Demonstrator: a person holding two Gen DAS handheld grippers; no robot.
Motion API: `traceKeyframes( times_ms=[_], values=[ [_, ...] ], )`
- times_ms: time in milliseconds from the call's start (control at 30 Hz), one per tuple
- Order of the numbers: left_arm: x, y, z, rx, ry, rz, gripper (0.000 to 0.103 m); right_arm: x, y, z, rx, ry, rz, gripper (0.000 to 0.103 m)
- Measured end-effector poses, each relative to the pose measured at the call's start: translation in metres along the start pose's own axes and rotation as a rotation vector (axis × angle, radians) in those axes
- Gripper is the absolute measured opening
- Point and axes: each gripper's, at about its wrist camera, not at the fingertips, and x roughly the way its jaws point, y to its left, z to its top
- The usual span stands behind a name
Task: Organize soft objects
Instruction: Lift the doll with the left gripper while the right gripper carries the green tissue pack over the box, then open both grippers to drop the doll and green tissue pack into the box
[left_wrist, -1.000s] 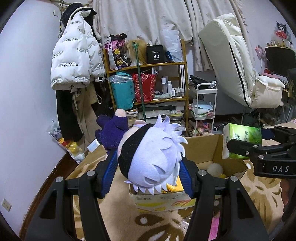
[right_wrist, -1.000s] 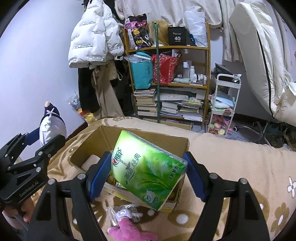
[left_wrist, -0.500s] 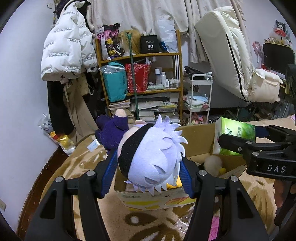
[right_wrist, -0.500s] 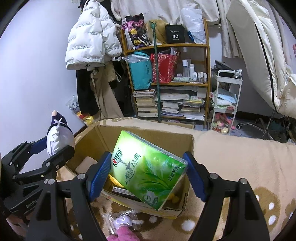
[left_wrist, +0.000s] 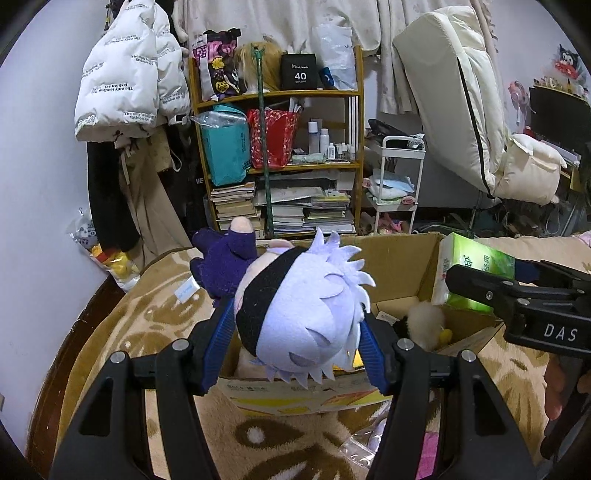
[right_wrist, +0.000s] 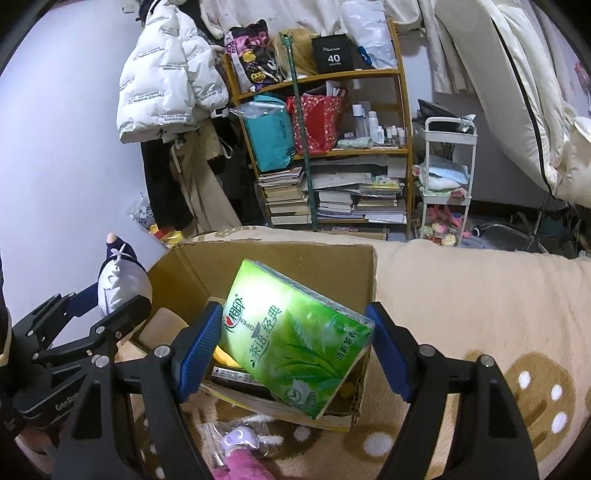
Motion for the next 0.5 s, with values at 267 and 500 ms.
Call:
traceKeyframes(
  times_ms=[267, 500],
  values=[
    [0.0007, -0.0050, -0.0007, 0.027, 0.007, 0.000, 0.063, 0.0005, -0.0028, -0.0008, 0.008, 0.001, -0.004, 0.083],
    [0.0015, -0.0078, -0.0031, 0.042, 0.024, 0.007, 0.063, -0.0009, -0.0054, -0.0018, 0.012, 0.001, -0.006, 0.084]
  ],
)
